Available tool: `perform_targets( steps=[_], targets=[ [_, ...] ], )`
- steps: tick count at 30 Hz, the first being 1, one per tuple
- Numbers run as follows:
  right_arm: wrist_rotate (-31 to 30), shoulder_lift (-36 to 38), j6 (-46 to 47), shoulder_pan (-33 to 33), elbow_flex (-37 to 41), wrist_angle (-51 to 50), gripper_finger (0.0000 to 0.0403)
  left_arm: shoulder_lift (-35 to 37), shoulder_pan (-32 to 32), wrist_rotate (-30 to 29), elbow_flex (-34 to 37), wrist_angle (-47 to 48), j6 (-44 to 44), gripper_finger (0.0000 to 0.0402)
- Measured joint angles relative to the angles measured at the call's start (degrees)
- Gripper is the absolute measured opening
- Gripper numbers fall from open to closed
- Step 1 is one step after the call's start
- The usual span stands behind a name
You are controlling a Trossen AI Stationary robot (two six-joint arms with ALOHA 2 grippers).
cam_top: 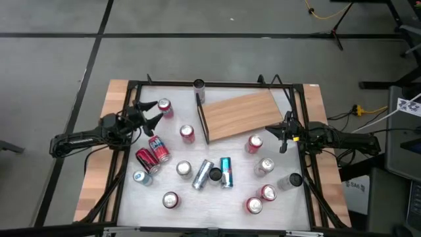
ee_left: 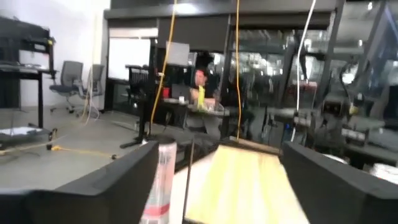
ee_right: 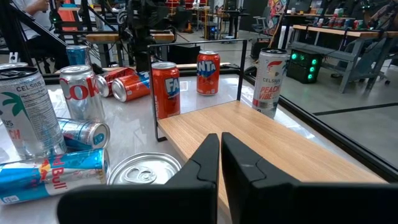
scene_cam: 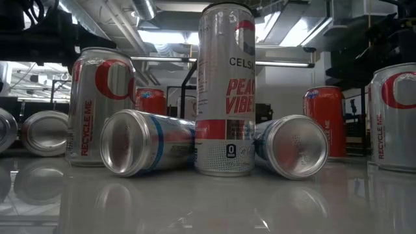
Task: Place canned beverage on shelf
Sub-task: Put the top left orange soda can on the shelf
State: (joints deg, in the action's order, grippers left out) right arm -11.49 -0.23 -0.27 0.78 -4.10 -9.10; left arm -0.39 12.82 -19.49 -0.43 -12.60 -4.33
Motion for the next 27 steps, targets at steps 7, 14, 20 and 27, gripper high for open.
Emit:
perform_targets(
  steps=[7, 14, 20, 27],
  targets=[
    [0.0, -0.02, 0.0, 0.0, 0.0, 0.02, 0.001, -2.99, 0.02, -2.39, -0.26, -15.76, -2.6, 0.0398],
    [0.0, -0.01, 0.0, 0.0, 0.0, 0.02, 0.001, -12.92, 0.08, -2.34, -6.66, -11.29, -1.29, 0.0393],
    [0.0, -0.02, 0.0, 0.0, 0.0, 0.02, 0.001, -24.9, 2.53, -2.49, -18.98, 3.86, 3.68, 0.0393],
    [0.0, -0.02, 0.0, 0.0, 0.0, 0.01, 0.001, -38.54, 7.99, -1.49, -35.52, 27.4, 9.26, 0.0393]
  ],
)
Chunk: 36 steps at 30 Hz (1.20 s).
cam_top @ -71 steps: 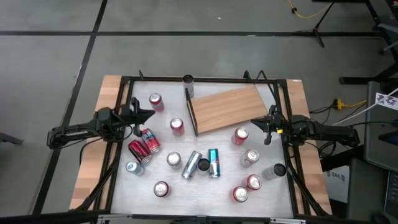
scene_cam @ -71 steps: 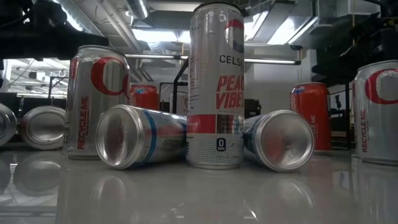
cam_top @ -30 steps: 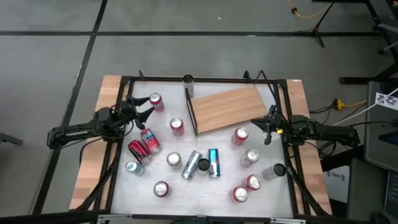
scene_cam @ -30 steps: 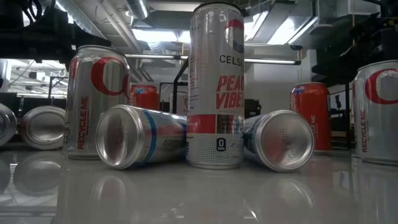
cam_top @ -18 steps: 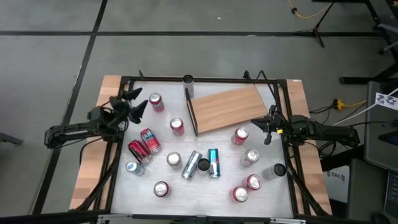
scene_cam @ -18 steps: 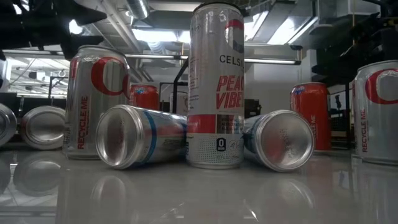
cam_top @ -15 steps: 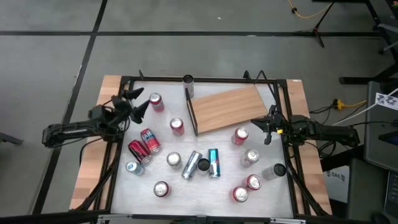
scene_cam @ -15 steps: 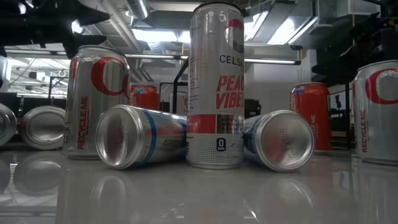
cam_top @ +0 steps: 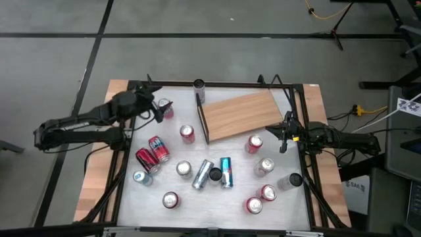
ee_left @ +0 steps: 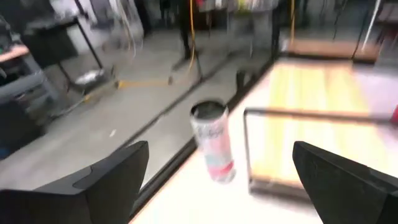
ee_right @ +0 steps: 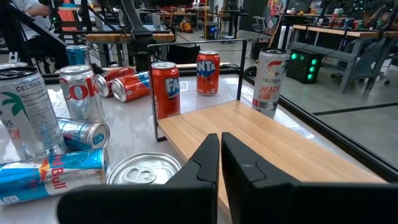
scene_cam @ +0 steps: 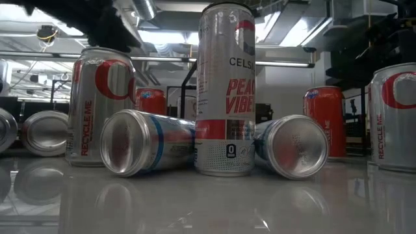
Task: Place canned beverage on shelf
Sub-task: Put the top left orange soda can on the shelf
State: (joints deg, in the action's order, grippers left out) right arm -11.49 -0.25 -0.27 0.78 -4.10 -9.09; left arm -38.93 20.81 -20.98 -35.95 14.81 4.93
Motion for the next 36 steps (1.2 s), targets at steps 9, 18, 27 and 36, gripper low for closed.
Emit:
perform_targets(
  steps=[9, 18, 27, 36],
  targets=[
    [0.0, 0.01, 0.0, 0.0, 0.0, 0.0, 0.001, -14.95, 9.4, 13.15, -14.09, 22.73, 9.62, 0.0393],
    [0.01, 0.0, 0.0, 0.0, 0.0, 0.01, 0.001, -24.5, 17.25, 17.08, -15.08, 30.87, 12.37, 0.0393],
    [0.01, 0.0, 0.0, 0.0, 0.0, 0.01, 0.001, -30.96, 20.94, 20.78, -15.08, 31.09, 13.61, 0.0393],
    [0.02, 0.0, 0.0, 0.0, 0.0, 0.01, 0.001, -33.83, 20.79, 18.57, -15.08, 30.88, 13.42, 0.0393]
  ],
)
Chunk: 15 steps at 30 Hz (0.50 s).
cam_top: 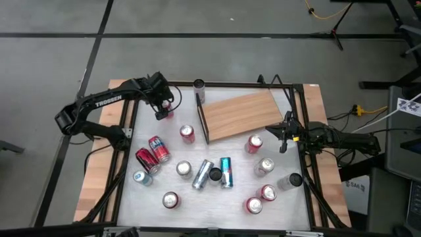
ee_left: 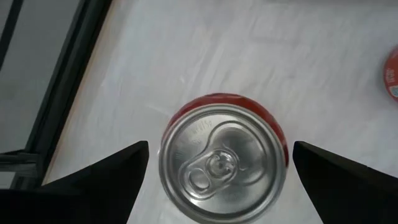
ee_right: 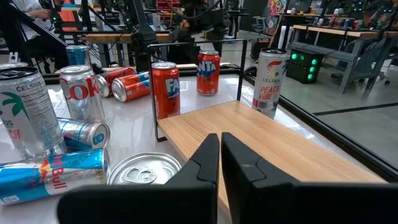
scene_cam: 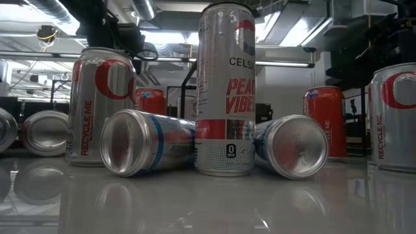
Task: Place canned beverage on shelf
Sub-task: Put the top left orange soda can on the shelf
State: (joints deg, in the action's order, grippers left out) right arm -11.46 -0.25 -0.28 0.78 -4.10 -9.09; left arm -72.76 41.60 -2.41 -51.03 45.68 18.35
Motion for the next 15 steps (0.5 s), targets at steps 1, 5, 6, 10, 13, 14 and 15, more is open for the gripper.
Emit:
perform_targets(
  steps=[1, 5, 6, 10, 13, 14, 15],
  targets=[
    [0.0, 0.0, 0.0, 0.0, 0.0, -0.02, 0.001, -0.01, 0.0, -0.02, 0.0, -0.03, 0.0, 0.0393],
    [0.0, 0.0, 0.0, 0.0, 0.0, -0.01, 0.001, 0.01, 0.0, 0.26, 0.0, -0.32, -0.1, 0.0393],
    [0.0, 0.0, 0.0, 0.0, 0.0, -0.02, 0.001, 0.01, -0.04, 0.3, 0.0, -0.3, -0.17, 0.0393],
    [0.0, 0.0, 0.0, 0.0, 0.0, -0.02, 0.001, 0.0, -0.04, -0.15, 0.0, -0.31, -0.09, 0.0393],
    [0.0, 0.0, 0.0, 0.0, 0.0, -0.02, 0.001, -0.01, -0.04, -1.62, 0.0, -0.3, 0.22, 0.0392],
    [0.0, 0.0, 0.0, 0.0, 0.0, -0.02, 0.001, 0.01, -0.04, -1.77, 0.0, -0.3, 0.26, 0.0389],
    [0.0, 0.0, 0.0, 0.0, 0.0, -0.02, 0.001, 0.0, -0.04, -1.8, 0.0, -0.3, 0.35, 0.0385]
  ],
)
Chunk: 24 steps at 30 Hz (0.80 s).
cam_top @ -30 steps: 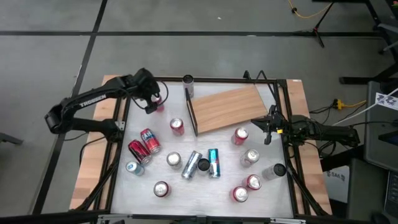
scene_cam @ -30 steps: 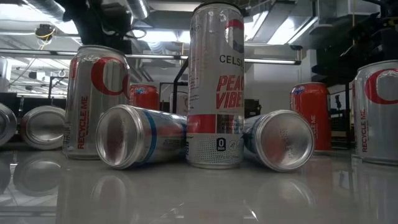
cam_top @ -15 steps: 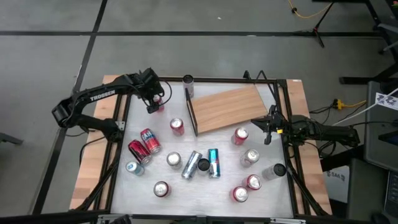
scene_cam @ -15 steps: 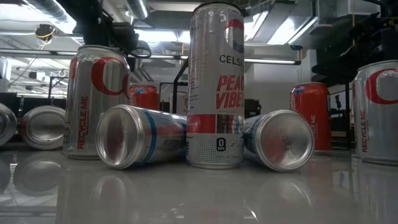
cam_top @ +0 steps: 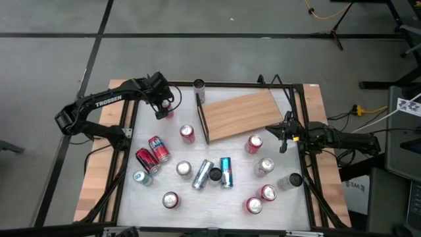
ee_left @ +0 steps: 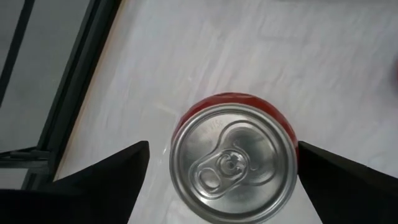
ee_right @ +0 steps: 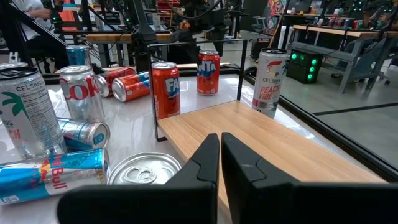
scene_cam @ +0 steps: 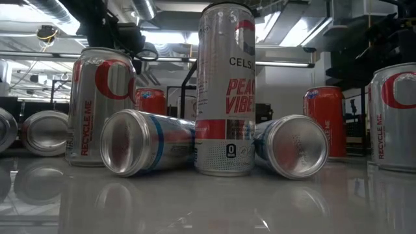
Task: Place canned beverage on shelf
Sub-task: Put the top left orange soda can on the shelf
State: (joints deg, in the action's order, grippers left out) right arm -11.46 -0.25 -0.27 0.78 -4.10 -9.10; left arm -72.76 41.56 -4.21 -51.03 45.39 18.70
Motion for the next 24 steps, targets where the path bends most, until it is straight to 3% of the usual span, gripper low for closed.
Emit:
perform_targets(
  steps=[13, 24],
  targets=[
    [0.0, 0.0, -0.02, 0.0, 0.0, 0.0, 0.001, 0.03, 0.0, 2.22, 0.0, -0.1, 3.54, 0.0267],
    [0.0, 0.0, -0.01, 0.0, 0.0, 0.0, 0.001, 0.33, -0.35, 2.55, -0.94, 2.22, 2.01, 0.0264]
  ],
)
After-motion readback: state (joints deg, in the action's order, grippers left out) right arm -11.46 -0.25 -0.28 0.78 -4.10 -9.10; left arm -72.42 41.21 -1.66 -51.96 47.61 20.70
